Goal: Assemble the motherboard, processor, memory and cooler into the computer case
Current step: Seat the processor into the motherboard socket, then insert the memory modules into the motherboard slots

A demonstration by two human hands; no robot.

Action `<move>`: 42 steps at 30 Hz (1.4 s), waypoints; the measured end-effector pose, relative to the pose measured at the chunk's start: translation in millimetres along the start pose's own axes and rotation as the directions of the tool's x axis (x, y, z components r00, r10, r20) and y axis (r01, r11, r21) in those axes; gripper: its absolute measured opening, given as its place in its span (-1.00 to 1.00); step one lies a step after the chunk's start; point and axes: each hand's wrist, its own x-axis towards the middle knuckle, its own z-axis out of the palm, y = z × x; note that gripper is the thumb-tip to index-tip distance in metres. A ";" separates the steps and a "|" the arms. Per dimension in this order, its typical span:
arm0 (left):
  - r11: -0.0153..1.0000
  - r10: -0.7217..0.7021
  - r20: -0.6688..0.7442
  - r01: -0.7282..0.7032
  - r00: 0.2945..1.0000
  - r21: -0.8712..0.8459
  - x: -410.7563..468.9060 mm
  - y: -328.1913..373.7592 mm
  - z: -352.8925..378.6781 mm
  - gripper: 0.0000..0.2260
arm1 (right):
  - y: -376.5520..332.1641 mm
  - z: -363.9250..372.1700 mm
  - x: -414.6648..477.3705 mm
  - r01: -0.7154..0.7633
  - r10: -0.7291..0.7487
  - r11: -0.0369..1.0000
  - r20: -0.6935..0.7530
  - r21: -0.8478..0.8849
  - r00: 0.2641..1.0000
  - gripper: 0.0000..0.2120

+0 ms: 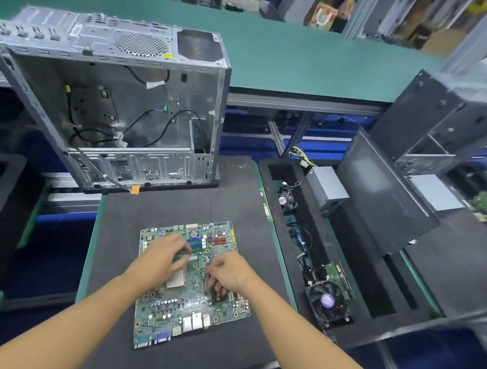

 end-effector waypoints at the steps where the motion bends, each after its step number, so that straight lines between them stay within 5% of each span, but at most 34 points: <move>1: 1.000 0.007 0.015 -0.007 1.000 0.011 1.3 3.2 1.7 -0.99 | 2.4 -4.2 -2.0 0.005 -0.005 1.000 -0.030 -0.004 1.000 -0.76; 9: 0.991 0.110 0.118 -0.099 0.987 -0.091 37.9 47.8 39.8 -0.95 | 50.2 -67.4 -19.0 -0.031 0.071 0.993 -0.369 0.113 0.927 -0.73; 14: 0.975 0.065 0.077 -0.047 0.995 -0.216 76.7 85.1 54.8 -0.93 | 56.8 -125.3 -5.7 0.006 -0.003 1.000 -0.498 0.004 0.867 -0.85; 19: 0.963 -0.073 0.075 0.090 0.995 -0.254 120.0 101.9 75.5 -0.93 | 49.0 -179.1 44.2 0.040 -0.164 0.943 -0.359 -0.330 0.919 -0.64; 25: 0.964 -0.258 0.047 0.260 0.965 -0.062 178.7 118.3 97.3 -0.80 | 36.6 -223.7 114.5 0.045 -0.172 0.795 -0.154 -0.605 0.973 -0.30; 35: 0.861 -0.438 -0.056 0.437 0.897 0.260 237.4 130.4 116.4 -0.66 | 13.6 -234.7 181.6 0.043 -0.146 0.692 -0.082 -0.720 0.986 -0.31; 42: 0.859 -0.454 -0.065 0.455 0.889 0.235 240.2 131.2 115.8 -0.69 | 5.3 -249.6 174.2 0.133 -0.244 0.871 -0.183 -0.473 0.952 -0.65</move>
